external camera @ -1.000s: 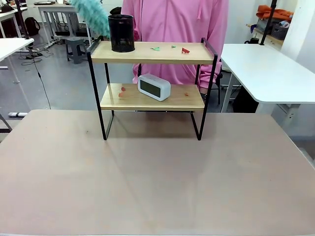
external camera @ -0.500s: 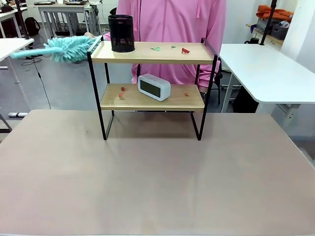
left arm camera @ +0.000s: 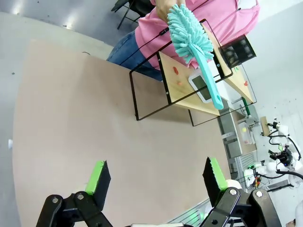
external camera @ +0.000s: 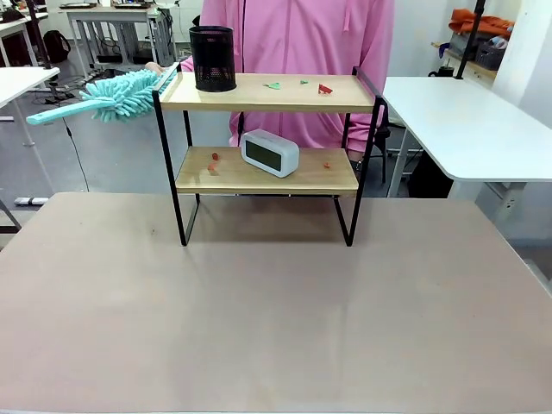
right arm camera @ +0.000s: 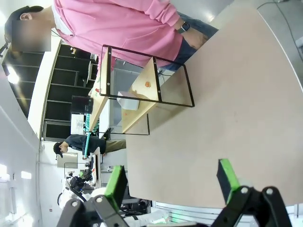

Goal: Clean the shelf.
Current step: Pick up the Duster from the human.

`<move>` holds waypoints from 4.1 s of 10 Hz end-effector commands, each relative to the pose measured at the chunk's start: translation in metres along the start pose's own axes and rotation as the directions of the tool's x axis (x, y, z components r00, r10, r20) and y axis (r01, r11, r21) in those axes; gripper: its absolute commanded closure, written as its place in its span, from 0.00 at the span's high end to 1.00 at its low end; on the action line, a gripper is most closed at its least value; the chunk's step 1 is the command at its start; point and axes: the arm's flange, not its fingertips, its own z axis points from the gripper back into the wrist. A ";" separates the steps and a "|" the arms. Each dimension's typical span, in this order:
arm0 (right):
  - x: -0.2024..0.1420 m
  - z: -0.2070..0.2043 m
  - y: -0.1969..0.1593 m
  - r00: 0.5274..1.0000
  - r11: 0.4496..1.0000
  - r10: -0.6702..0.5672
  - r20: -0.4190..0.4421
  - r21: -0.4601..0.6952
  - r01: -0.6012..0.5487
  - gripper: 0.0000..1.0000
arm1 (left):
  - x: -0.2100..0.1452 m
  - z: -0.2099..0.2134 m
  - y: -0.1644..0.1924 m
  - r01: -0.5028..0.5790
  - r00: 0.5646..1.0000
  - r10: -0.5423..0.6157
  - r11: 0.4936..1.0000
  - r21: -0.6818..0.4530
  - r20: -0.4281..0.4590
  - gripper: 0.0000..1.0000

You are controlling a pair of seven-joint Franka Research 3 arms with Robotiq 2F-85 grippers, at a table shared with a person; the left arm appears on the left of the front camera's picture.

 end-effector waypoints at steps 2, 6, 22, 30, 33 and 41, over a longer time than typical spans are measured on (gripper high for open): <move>0.000 0.001 -0.001 1.000 1.000 0.019 0.002 0.025 -0.019 1.00 | 0.012 -0.002 -0.009 -0.018 0.999 0.012 0.992 -0.121 -0.050 1.00; 0.000 0.001 -0.001 1.000 1.000 0.019 0.002 0.025 -0.019 1.00 | 0.126 -0.041 0.005 -0.323 0.941 0.252 0.866 -0.381 -0.225 1.00; 0.000 0.001 -0.001 1.000 1.000 0.019 0.002 0.025 -0.019 1.00 | 0.109 -0.229 -0.016 -0.479 0.793 0.204 0.791 -0.380 -0.574 1.00; 0.000 0.001 -0.001 1.000 1.000 0.019 0.002 0.025 -0.019 1.00 | 0.110 -0.237 -0.019 -0.479 0.814 0.227 0.783 -0.397 -0.535 0.43; 0.000 0.001 -0.001 1.000 1.000 0.019 0.002 0.025 -0.019 1.00 | 0.108 -0.240 -0.026 -0.476 0.816 0.217 0.777 -0.411 -0.536 0.00; 0.000 0.001 -0.001 1.000 1.000 0.019 0.002 0.025 -0.019 1.00 | 0.108 -0.242 -0.026 -0.458 0.830 0.226 0.798 -0.392 -0.510 0.00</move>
